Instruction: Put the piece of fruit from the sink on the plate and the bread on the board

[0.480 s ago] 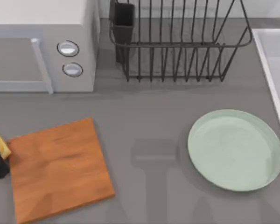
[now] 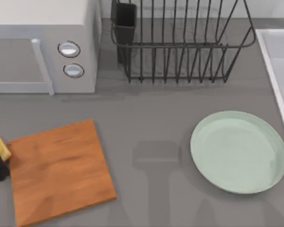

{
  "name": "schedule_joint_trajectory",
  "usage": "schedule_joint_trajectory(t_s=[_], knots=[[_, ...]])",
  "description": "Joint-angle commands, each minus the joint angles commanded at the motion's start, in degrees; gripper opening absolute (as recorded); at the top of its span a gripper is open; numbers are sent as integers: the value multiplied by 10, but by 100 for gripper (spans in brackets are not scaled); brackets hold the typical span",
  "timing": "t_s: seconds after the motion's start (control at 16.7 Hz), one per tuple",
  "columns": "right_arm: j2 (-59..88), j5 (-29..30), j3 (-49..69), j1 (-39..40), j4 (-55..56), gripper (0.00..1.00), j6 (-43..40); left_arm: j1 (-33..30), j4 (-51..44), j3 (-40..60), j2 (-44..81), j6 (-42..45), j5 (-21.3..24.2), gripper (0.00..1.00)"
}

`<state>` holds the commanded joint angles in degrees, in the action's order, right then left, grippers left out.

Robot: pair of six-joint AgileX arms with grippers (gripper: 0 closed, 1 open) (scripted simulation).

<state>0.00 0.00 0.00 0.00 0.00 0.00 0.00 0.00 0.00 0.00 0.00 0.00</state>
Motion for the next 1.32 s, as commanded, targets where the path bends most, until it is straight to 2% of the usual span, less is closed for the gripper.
schedule_joint_trajectory(t_s=[0.96, 1.32], knots=[[0, 0, 0, 0, 0, 100, 0, 0, 0, 0, 0, 0, 0, 100], [122, 0, 92, -19, -64, 100, -18, 0, 0, 0, 0, 0, 0, 100]])
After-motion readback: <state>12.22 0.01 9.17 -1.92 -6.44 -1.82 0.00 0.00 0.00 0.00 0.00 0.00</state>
